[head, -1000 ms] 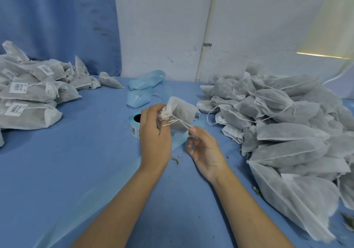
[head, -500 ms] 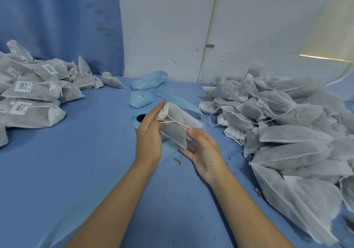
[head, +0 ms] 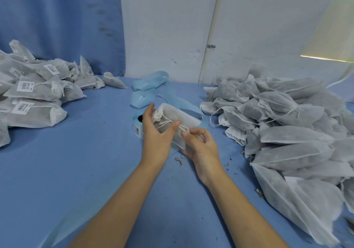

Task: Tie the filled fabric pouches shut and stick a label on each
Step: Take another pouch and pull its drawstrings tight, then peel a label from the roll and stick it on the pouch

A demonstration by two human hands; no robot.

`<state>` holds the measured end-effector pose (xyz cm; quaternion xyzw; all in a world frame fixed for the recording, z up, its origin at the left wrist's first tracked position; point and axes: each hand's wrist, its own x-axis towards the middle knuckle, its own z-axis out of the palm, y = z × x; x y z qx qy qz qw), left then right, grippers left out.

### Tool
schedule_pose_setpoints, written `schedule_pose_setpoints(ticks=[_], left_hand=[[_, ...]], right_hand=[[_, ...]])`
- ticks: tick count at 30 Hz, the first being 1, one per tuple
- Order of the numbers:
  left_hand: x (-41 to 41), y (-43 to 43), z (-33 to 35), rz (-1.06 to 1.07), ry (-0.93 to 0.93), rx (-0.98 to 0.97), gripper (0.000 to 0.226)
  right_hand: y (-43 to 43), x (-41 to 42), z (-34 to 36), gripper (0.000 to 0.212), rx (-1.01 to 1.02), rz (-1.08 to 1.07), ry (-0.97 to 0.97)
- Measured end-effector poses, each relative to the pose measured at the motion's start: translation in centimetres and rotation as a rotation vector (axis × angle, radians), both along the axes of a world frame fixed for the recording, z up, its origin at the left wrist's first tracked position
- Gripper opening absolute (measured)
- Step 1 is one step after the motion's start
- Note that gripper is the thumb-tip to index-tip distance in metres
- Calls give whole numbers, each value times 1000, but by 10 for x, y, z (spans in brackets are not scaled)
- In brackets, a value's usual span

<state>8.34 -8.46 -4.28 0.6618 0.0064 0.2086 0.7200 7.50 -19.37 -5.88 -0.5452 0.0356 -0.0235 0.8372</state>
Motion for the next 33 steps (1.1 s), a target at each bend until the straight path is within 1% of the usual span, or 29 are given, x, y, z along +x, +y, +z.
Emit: schedule_pose_setpoints(ticks=[2,3,4,5,7,8,10,12,13,15,19,22,25,29,31,33], left_hand=[[0,0,2,-5,39,-108,90],[0,-1,3,-14,54,-148,95],[0,-1,3,-24,66,-183,98],[1,-2,3,-32,78,-218,99],[2,-3,4,-60,110,-306,96],[2,-2,4,-96,121,-366,89],[1,-1,3,-229,113,-508,64],[-1,-2,2,-362,98,-641,37],[-2,-3,2,-408,90,-689,30],[-2,-7,0,-468,86,-738,25],[-3,-8,2,-501,103,-726,29],[-1,-2,1,-468,87,-710,31],[1,5,-2,-415,98,-658,26],[4,10,-7,-331,130,-604,19],[5,13,-6,-267,128,-559,11],[5,16,-5,-189,143,-445,13]], right_hand=[[4,1,-1,48,-31,-39,-7],[5,1,-1,59,-25,-45,-3],[6,1,-1,65,-12,-45,-5],[5,1,0,65,3,-38,-17],[2,-1,2,53,15,5,-62],[1,-2,3,47,20,34,-80],[-1,-2,4,39,85,99,-87],[-2,-2,4,41,187,176,-62],[-2,-2,5,43,228,206,-44],[-1,-3,6,45,288,238,-18],[-2,-4,6,38,294,253,-24],[-3,-3,4,22,260,234,-33],[-3,-2,1,13,146,145,-17],[-2,-1,-1,18,-25,54,-2],[-1,-2,-1,9,-70,31,-6],[-1,-2,-2,2,-167,-25,-45]])
